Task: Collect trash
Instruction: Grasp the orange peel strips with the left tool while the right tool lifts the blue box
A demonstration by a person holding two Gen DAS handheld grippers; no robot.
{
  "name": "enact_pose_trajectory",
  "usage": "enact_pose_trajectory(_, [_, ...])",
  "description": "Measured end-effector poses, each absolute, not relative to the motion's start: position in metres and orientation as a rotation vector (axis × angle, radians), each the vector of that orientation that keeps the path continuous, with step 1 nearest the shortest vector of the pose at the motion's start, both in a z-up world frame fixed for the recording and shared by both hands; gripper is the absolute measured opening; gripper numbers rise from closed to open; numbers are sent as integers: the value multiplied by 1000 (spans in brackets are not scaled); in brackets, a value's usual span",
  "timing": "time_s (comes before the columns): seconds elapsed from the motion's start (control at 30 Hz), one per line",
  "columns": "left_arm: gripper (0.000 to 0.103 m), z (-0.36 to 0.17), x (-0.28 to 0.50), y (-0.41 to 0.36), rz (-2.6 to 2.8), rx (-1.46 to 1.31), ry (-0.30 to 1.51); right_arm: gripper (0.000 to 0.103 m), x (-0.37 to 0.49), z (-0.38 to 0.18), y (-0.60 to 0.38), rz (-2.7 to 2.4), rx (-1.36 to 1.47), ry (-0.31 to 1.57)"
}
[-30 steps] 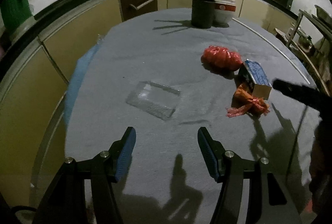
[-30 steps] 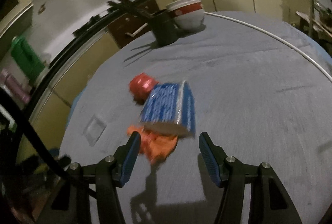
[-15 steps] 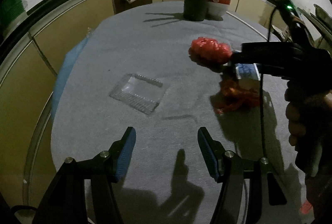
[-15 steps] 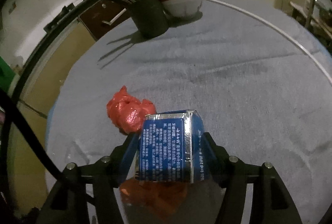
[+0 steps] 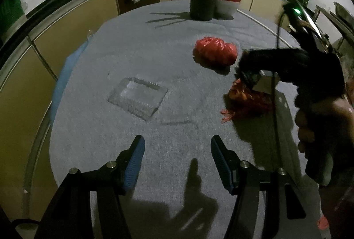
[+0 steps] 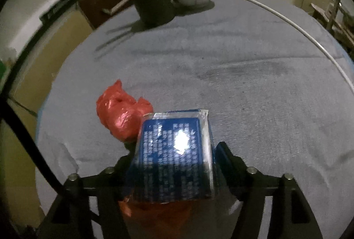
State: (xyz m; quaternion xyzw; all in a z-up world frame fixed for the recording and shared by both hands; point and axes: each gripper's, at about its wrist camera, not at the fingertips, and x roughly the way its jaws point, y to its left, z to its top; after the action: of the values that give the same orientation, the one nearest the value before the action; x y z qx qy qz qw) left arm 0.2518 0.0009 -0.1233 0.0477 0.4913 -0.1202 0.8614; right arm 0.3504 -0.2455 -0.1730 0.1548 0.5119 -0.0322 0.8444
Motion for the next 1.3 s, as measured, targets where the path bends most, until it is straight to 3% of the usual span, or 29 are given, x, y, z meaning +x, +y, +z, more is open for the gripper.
enact_pose_trajectory(0.37, [66,-139,288,-57,-421,18,1089,63,267,-169,-338,-91,547,972])
enact_pose_trajectory(0.53, [66,-153,308,-82,-454,-116,1177,63,225,-167,-359,-97,550,927])
enact_pose_trajectory(0.77, [64,-162,322,-101,-398,-215,1170,63,185,-165,-358,-80,523,881])
enact_pose_trajectory(0.8, [56,-162,322,-104,-395,-207,1168,63,182,-165,-358,-74,526,880])
enact_pose_trajectory(0.83, [34,-163,322,-107,-389,-191,1160,63,181,-166,-357,-67,531,881])
enact_pose_trajectory(1.3, [31,-142,254,-122,-410,-39,1121,63,125,-150,-370,-71,561,817])
